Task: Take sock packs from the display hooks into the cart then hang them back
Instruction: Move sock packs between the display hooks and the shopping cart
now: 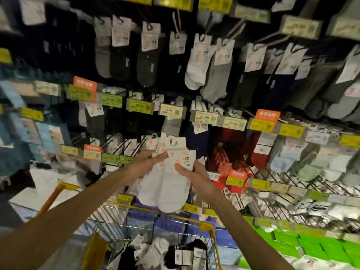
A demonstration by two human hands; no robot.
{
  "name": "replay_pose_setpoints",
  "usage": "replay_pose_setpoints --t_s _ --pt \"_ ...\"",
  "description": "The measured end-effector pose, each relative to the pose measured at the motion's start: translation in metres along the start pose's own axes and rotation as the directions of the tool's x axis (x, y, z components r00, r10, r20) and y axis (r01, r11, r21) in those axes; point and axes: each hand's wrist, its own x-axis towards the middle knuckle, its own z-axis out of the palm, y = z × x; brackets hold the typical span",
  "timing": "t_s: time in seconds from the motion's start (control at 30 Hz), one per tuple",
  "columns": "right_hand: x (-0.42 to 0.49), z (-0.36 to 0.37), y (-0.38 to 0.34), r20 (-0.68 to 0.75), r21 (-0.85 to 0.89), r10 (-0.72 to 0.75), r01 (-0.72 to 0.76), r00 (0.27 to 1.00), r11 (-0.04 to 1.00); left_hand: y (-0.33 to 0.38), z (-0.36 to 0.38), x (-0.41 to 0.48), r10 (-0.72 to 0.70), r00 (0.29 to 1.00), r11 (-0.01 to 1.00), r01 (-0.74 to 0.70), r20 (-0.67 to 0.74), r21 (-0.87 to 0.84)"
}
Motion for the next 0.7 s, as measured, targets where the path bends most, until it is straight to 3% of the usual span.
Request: replay_pose_setpoints --t_s 0.17,0.3,0.43,0.7 --pt "-0.005 -0.014 -0.02 -0.109 0.157 -0.005 0.022 0.994 0.987 0.015 0.003 -0.006 0.049 0.999 0.997 -0.05 0.009 0.065" --pt "-0.004 -0.02 -0.032 -0.13 0.262 0.011 0.023 0.991 0.965 0.025 0.011 -0.009 0.023 0.998 0.998 -0.026 -0.052 -0.055" --pt "0.001 -0.022 -0.048 -0.137 0.274 -0.013 0.051 0.99 0.96 0.038 0.009 -0.004 0.017 0.992 0.995 -0.029 -0.123 -0.099" --pt "0.031 -0.005 -0.109 -0.191 0.243 -0.155 0.2 0.969 0.949 0.109 -0.004 0.018 0.136 0.985 0.983 -0.148 -0.106 -0.11"
